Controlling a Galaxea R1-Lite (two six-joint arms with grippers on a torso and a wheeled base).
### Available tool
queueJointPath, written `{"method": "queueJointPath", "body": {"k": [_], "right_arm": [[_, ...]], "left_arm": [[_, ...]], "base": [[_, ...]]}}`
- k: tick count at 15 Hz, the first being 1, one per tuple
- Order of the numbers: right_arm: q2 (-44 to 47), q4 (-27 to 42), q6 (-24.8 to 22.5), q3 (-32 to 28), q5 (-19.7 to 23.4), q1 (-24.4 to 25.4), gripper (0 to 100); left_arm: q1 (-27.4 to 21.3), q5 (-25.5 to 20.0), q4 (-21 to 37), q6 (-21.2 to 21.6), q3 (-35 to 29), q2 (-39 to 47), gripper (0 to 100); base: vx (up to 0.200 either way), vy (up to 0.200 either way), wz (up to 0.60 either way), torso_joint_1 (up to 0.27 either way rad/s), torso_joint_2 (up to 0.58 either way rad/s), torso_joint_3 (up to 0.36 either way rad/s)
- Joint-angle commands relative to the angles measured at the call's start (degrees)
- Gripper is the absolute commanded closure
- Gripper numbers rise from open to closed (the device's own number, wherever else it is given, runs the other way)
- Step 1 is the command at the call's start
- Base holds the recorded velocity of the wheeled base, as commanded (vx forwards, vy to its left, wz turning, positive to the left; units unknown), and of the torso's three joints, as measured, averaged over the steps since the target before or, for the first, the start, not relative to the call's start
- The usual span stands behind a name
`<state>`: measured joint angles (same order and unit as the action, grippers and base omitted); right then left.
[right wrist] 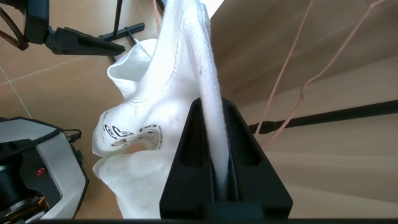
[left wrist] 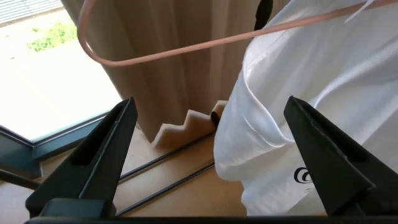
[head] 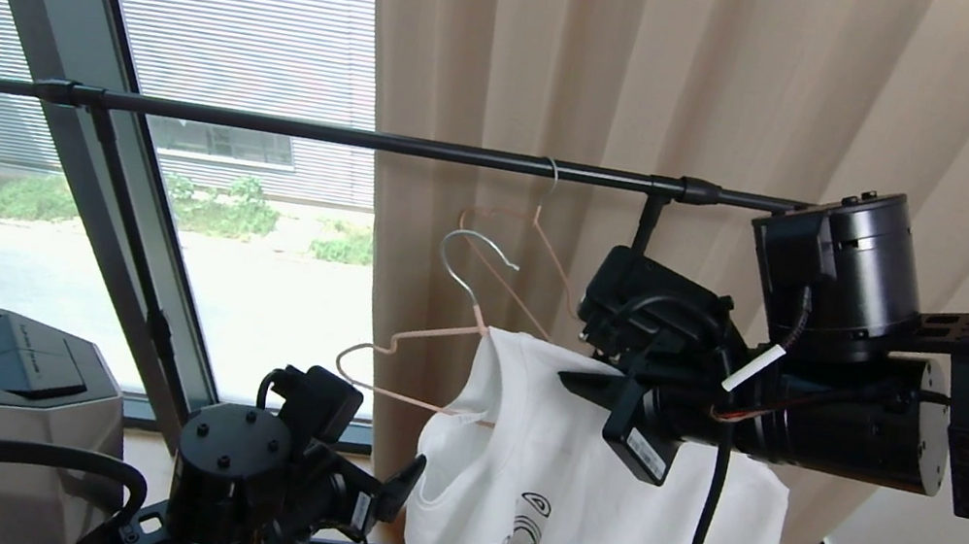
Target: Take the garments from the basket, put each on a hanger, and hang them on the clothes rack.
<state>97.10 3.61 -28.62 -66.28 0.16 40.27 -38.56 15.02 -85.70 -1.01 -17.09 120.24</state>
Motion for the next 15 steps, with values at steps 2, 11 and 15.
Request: {"method": "queueJointPath", "body": {"k": [2,11,15], "right_arm": [[-0.7,0.0,0.5,0.2,0.0,0.5,100],[-1.8,-2.5,1.6,-0.6,-0.1,1.0,100],[-2.6,-2.5,1.6,-0.1,0.0,1.0,100]], "left_arm": [[-0.2,1.9,-0.3,0.0,-1.2,2.0,0],[-1.4,2.1,-0.3,-0.4,-1.3,4.2,0],[-1.4,2.5,-0.3,-0.4,-1.4,4.2,100]], "base": [[0.000,0.000,0.00,0.000,0.00,0.000],[0.000,0.000,0.00,0.000,0.00,0.000],[0.000,0.000,0.00,0.000,0.00,0.000]]}}
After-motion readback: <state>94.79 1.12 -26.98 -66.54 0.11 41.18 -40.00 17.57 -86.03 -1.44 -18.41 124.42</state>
